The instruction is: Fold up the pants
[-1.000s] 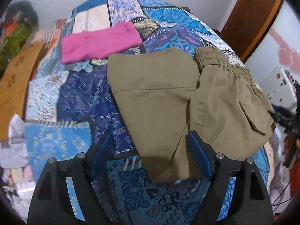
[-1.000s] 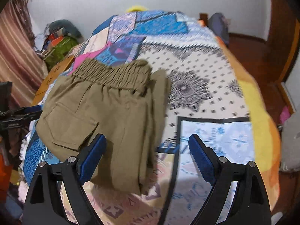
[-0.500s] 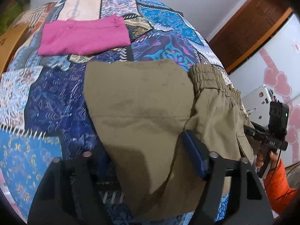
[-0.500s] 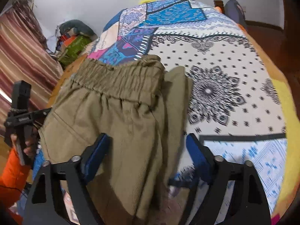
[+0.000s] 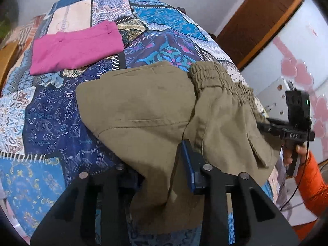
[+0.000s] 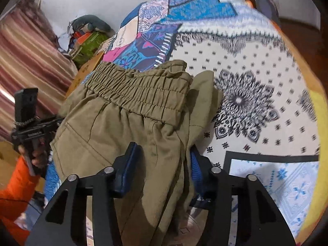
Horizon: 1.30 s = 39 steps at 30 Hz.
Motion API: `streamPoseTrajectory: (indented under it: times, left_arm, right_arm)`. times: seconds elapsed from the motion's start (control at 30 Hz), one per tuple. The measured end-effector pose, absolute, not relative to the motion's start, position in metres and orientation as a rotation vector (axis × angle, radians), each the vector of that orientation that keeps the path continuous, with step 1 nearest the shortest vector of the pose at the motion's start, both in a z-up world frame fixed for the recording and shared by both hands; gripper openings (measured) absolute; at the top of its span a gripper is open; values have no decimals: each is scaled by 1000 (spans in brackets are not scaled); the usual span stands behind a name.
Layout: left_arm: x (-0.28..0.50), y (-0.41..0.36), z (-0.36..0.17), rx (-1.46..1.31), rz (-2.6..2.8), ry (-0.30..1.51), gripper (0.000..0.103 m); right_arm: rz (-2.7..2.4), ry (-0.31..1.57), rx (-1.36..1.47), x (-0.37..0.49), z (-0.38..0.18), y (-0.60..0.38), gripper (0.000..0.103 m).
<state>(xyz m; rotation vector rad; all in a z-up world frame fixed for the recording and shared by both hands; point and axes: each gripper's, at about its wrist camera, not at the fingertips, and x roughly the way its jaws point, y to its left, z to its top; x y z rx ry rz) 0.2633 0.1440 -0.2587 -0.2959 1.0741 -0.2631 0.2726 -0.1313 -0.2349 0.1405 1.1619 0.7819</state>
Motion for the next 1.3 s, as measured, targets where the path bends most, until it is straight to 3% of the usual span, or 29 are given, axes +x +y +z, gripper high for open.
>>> streamPoseTrajectory:
  times: [0.1,0.13,0.2,0.27,0.33,0.4,0.93,1.3]
  left_arm:
    - [270,141,-257,-279,-240,1070,34]
    - [270,137,-255,-251,-231,1064,32]
    - [269,128,-251,-178,-191,1056,16]
    - [270,121,-249,-121,-154,1067,12]
    - [268,115,-243,-71,-125,1050,7]
    - [265,112,-235,-35,-110,1031,4]
    - [235,98,-131,29,-91,800,3]
    - [246,136,-73,29,-9,681,3]
  right_arm:
    - [755,1131,105,267,-231,-127,45]
    - [751,1118,88,266,-228,-126,40]
    - [725,1074,26,261,-219,-121,28]
    - [714,1040,2,260,-211,-120,17]
    - [712,1012,-15,258,-200,-119,13]
    - [701,980,-50,256,-192,-117,12]
    - [708,781,-142,249,-116,-98,10]
    - [738,638,-143,271,-62,-62,10]
